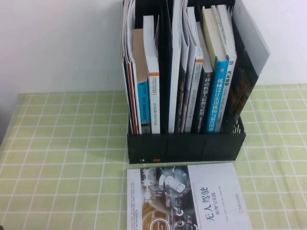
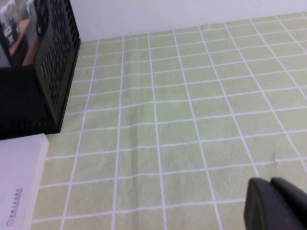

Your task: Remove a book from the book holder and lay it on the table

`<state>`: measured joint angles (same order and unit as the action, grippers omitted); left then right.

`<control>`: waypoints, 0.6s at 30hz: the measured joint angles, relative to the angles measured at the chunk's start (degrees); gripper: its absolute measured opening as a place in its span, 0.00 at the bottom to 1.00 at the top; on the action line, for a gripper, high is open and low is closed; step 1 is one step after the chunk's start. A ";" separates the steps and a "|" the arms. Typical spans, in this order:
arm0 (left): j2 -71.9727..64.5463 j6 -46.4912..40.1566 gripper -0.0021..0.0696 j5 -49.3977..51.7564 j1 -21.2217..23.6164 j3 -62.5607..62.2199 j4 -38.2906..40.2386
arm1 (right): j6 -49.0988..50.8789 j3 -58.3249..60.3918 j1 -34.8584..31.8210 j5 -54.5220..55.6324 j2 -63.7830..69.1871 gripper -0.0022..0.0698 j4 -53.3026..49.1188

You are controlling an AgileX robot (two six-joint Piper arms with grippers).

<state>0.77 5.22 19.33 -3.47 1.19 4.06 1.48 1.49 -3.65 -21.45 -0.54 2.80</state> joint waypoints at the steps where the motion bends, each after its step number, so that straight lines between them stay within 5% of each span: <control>1: 0.00 0.00 0.03 0.00 0.00 0.00 0.00 | 0.00 0.00 0.00 0.00 0.00 0.03 0.00; 18: 0.00 0.00 0.03 0.00 0.00 0.00 -1.01 | 0.00 0.00 0.00 0.00 0.00 0.03 0.00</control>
<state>0.77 5.22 19.33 -3.47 1.19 3.06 1.48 1.49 -3.65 -21.45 -0.54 2.80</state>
